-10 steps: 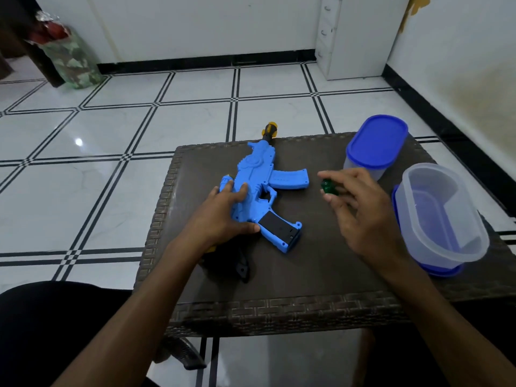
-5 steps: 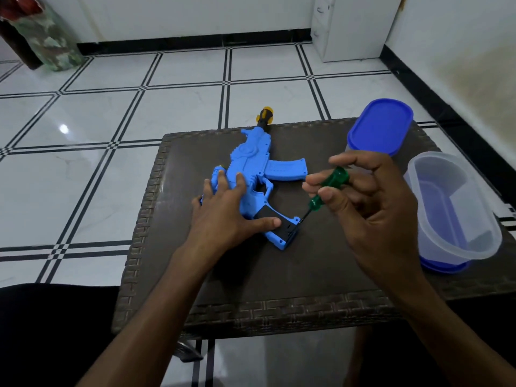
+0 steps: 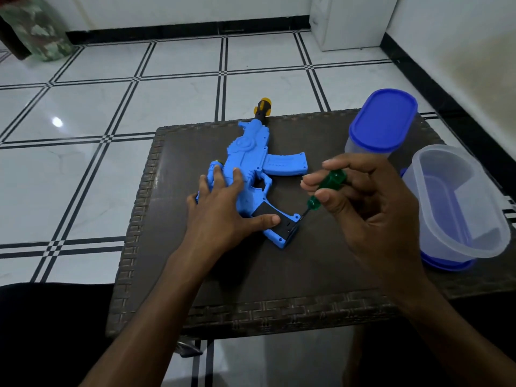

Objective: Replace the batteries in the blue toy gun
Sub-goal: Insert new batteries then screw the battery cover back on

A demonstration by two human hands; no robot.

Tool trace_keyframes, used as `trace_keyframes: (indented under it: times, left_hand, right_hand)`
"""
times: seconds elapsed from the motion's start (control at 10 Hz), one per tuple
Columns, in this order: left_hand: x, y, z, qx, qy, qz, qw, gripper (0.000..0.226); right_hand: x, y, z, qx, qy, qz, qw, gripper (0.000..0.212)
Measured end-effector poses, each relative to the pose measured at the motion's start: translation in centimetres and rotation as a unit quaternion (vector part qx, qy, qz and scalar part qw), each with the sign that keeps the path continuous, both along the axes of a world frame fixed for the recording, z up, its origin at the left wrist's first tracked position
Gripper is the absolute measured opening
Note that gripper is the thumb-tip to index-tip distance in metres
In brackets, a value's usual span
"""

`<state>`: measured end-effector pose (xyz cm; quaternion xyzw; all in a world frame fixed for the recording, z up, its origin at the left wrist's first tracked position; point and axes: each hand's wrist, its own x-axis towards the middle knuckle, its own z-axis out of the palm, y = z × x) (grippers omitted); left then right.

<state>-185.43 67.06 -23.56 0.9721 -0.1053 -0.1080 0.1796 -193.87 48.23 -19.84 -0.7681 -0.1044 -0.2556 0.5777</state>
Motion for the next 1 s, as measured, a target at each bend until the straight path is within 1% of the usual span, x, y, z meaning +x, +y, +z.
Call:
trace_keyframes:
  times: [0.7,0.9,1.0]
  left_hand:
    - [-0.08,0.08,-0.1,-0.012,0.007,-0.001,1.0,0.111]
    - [-0.01,0.1,-0.13,-0.012,0.002,-0.003,1.0,0.111]
    - [-0.03,0.07,-0.14,-0.011,0.004,-0.001,1.0,0.111]
  right_hand:
    - [-0.05,-0.16,-0.09,-0.003,-0.002,0.001,1.0,0.025]
    - [0.02,-0.11,-0.23,-0.021,0.001,0.002,1.0,0.025]
    - [0.11,-0.21,-0.18,-0.052,-0.006,0.003,0.999,0.026]
